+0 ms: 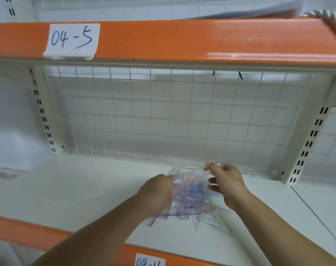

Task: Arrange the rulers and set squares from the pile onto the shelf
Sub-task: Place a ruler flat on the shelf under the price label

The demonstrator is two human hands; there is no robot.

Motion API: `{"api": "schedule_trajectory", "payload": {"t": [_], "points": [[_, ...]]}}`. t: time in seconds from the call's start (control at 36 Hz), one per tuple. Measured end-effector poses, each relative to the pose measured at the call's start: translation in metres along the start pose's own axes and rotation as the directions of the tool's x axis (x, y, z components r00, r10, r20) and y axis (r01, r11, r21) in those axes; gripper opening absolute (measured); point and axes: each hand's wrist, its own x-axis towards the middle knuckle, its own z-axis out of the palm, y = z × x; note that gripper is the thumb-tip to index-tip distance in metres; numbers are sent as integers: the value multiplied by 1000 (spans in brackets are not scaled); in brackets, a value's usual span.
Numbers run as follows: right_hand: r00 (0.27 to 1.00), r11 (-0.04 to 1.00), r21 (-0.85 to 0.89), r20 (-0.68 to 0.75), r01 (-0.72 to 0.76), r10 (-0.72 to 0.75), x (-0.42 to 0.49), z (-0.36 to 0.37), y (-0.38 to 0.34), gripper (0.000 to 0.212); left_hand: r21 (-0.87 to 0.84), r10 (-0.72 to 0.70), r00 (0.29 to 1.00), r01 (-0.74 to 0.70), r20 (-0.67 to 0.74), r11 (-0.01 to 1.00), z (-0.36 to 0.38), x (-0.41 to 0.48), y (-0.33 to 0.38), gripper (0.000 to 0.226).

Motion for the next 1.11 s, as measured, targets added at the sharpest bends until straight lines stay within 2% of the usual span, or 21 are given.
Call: {"api": "schedule_trajectory", "payload": {"t": [0.06, 0.08, 0.11, 0.14, 0.17, 0.19, 0.25, 0.31, 0.39, 0.44, 0.56, 0.72, 0.78, 0.83, 0.86, 0.89, 0.92, 0.94, 1.0, 1.06, 1.11], "points": [[965, 946, -281, -157, 162, -212, 6, -4, 6, 56, 154, -26, 1000, 26, -2, 988, 1, 1, -10, 38], [911, 838, -470, -149, 276, -384, 7, -7, 9, 67, 199, -24, 1000, 27, -15, 980, 1, 2, -14, 33], [827, 644, -650, -43, 403, -561, 8, -9, 12, 71, 236, -17, 999, 23, -29, 972, 1, 1, -17, 31], [724, 383, -770, 144, 510, -675, 10, -11, 14, 70, 258, -8, 999, 17, -37, 966, 1, 1, -20, 31], [631, 147, -801, 329, 581, -703, 11, -12, 17, 67, 272, -1, 999, 11, -37, 962, 1, 1, -22, 31], [566, -14, -775, 472, 631, -676, 11, -12, 19, 63, 282, 6, 999, 6, -42, 959, 1, 1, -23, 32], [520, -164, -699, 648, 696, -557, 11, -10, 23, 51, 287, 24, 998, -6, -57, 958, 1, 1, -23, 34], [549, -224, -687, 700, 691, -457, 6, -5, 23, 35, 293, 40, 998, -22, -55, 956, -2, 0, -21, 36], [676, -130, -758, 634, 639, -375, 2, 1, 24, 27, 282, 44, 998, -30, -43, 959, -5, -3, -20, 37], [727, -66, -793, 584, 605, -361, 0, 3, 22, 27, 230, 15, 999, -2, -53, 973, -9, -6, -20, 36], [779, -2, -833, 518, 553, -352, 2, -2, 22, 28, 200, -39, 993, 62, -114, 978, -14, -9, -26, 25], [793, 31, -839, 501, 543, -346, 0, -1, 24, 27, 214, -48, 988, 80, -150, 974, -17, -14, -33, 21], [823, 107, -846, 466, 522, -325, -3, 1, 23, 25, 172, -82, 981, 113, -178, 979, -17, -13, -33, 35], [872, 309, -834, 350, 456, -342, -4, 5, 23, 16, 27, -175, 970, 182, -169, 983, -19, -11, -32, 67], [913, 484, -786, 246, 385, -326, -6, 8, 20, 10, -72, -215, 967, 207, -136, 976, -19, -10, -31, 78], [957, 693, -663, 145, 283, -252, -8, 12, 18, 15, -168, -238, 967, 220, -94, 961, -20, -9, -29, 83], [986, 876, -453, 83, 164, -142, -10, 16, 16, 21, -248, -241, 969, 222, -49, 943, -20, -8, -26, 82], [997, 975, -218, 72, 40, -25, -11, 21, 15, 20, -302, -224, 974, 210, -13, 930, -20, -8, -23, 76], [980, 984, 93, 146, -152, 137, -18, 30, 10, 14, -356, -150, 988, 146, 16, 923, -17, -9, -14, 56], [954, 944, 210, 213, -255, 210, -24, 40, 6, 11, -327, -102, 995, 95, -5, 940, -15, -11, -4, 44], [940, 912, 272, 232, -308, 249, -28, 46, 6, 10, -129, -90, 993, 80, -78, 988, -13, -12, 0, 37]]}}
